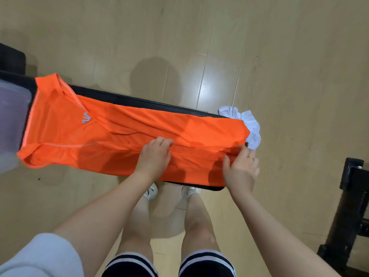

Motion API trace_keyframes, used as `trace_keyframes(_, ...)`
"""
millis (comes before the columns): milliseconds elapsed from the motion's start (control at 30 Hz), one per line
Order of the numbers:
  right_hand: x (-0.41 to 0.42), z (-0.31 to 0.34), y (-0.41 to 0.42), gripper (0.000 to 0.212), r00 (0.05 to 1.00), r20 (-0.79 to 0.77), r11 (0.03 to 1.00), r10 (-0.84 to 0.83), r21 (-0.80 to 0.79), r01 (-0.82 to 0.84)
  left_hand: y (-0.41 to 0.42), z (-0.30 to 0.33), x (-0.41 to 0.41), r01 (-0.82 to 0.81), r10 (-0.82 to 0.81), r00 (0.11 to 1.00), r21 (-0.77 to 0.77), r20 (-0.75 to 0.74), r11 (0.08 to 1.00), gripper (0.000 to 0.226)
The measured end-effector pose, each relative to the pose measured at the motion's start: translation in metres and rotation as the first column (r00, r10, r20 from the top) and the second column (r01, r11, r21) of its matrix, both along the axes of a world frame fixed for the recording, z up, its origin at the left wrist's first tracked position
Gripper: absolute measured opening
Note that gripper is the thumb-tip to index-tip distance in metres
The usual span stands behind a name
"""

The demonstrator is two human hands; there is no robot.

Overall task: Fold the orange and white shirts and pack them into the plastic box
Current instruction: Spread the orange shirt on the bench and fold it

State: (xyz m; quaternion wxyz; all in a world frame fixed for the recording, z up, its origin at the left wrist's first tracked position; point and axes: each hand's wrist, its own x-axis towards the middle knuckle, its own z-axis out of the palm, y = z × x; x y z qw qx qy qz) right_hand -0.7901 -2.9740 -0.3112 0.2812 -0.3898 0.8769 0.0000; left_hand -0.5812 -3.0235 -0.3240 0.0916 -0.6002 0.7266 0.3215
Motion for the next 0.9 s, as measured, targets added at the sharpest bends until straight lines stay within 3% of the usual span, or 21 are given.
trace_keyframes(100,0.053,0.016,-0.031,0.023,0.943,0.209,0.961,0.260,-0.154,-0.231,-0.011,0.016,0.043,-0.203,0.202,0.979,-0.020,-0.024,0.979,0.029)
trace_keyframes(200,0.117,0.022,-0.068,0.016,0.781,0.410,0.881,0.472,-0.181,-0.438,-0.033,0.028,0.097,-0.374,0.369,0.926,-0.061,-0.075,0.925,0.040)
trace_keyframes(333,0.204,0.015,-0.116,0.017,0.668,0.481,0.815,0.567,-0.213,-0.538,-0.081,0.029,0.176,-0.374,0.370,0.927,-0.080,-0.054,0.924,0.044)
trace_keyframes(467,0.278,-0.007,-0.147,0.019,0.718,0.447,0.835,0.534,-0.144,-0.531,-0.144,0.009,0.239,-0.241,0.246,0.960,-0.056,0.131,0.969,0.045)
trace_keyframes(567,0.321,-0.023,-0.151,0.032,0.817,0.179,0.833,0.549,-0.038,-0.551,-0.179,-0.003,0.264,-0.153,0.158,0.972,-0.040,0.176,0.987,0.047)
trace_keyframes(633,0.341,-0.029,-0.151,0.038,0.817,0.031,0.817,0.575,0.018,-0.576,-0.194,-0.010,0.275,-0.094,0.095,0.974,-0.016,0.207,0.995,0.047)
trace_keyframes(733,0.351,-0.033,-0.155,0.030,0.793,-0.110,0.800,0.599,0.061,-0.596,-0.207,-0.020,0.280,-0.098,0.078,0.956,0.057,0.283,0.994,0.042)
trace_keyframes(833,0.344,-0.034,-0.160,0.018,0.787,-0.086,0.791,0.611,0.082,-0.606,-0.214,-0.019,0.279,-0.272,0.211,0.927,0.168,0.311,0.947,0.039)
trace_keyframes(900,0.339,-0.032,-0.164,0.014,0.809,-0.008,0.808,0.588,0.050,-0.587,-0.217,-0.017,0.279,-0.279,0.234,0.925,0.115,0.300,0.953,0.036)
